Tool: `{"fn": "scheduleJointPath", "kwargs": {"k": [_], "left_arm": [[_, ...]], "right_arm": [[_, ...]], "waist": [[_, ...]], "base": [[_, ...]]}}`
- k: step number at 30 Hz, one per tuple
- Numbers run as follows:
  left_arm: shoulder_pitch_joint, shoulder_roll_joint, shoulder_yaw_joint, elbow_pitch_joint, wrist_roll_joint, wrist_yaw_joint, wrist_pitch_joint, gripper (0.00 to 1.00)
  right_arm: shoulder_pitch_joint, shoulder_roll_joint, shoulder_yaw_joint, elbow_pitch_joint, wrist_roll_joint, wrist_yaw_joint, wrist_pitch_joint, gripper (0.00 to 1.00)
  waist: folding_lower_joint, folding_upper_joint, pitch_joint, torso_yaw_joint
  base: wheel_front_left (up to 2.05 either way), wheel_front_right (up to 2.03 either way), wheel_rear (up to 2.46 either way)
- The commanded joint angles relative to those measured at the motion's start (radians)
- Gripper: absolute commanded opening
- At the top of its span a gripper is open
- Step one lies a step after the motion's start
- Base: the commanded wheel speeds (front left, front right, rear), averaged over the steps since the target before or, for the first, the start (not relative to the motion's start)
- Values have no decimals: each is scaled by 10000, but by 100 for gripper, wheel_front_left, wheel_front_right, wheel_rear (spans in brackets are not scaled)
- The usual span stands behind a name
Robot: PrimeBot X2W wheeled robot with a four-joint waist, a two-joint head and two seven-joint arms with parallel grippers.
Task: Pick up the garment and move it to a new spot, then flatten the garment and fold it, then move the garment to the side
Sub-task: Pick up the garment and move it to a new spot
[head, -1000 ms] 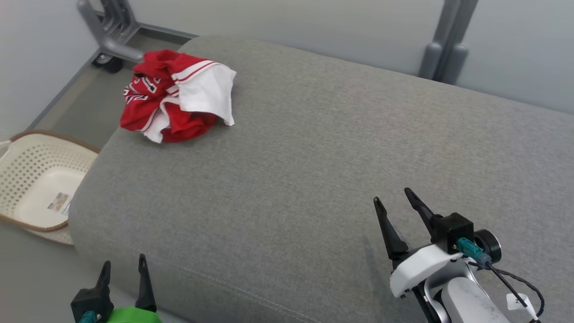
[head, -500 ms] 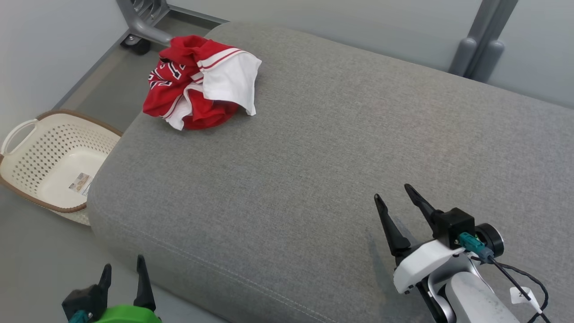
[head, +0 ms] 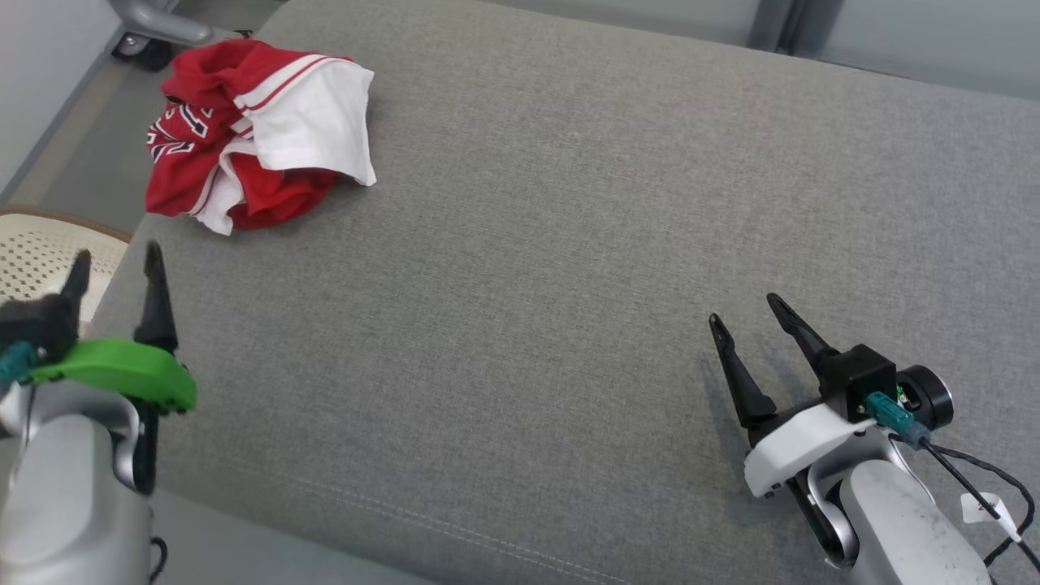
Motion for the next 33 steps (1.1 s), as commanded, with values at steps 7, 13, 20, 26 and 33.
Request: {"fn": "scheduleJointPath", "kwargs": {"k": [7, 13, 20, 26, 33], "left_arm": [[-2579, 1578, -1243, 1043, -1576, -36, 653, 100], [-3735, 2540, -2015, 1257, -2716, -39, 1330, 100], [-4563, 3281, -2343, 2203, -3574, -40, 2232, 100], [-5071, 3150, -2145, 3543, -3968, 270, 2789, 100], [-5120, 2936, -2059, 4567, -4139, 459, 2790, 38]], "right_arm": [[-514, -186, -42, -333, -155, -4, -31, 100], [-510, -277, -295, -427, -254, -4, -31, 100], [-615, -233, -559, -551, -267, -4, -29, 100], [-749, -253, -572, -692, -245, -5, -29, 100], [-844, -192, -507, -586, -225, -5, -27, 100]], "waist": [[0, 0, 1226, -1337], [0, 0, 1731, -1834], [0, 0, 2230, -2370], [0, 0, 2580, -2619], [0, 0, 2614, -2764]], "base": [[0, 0, 0], [0, 0, 0], [0, 0, 0], [0, 0, 0], [0, 0, 0]]}}
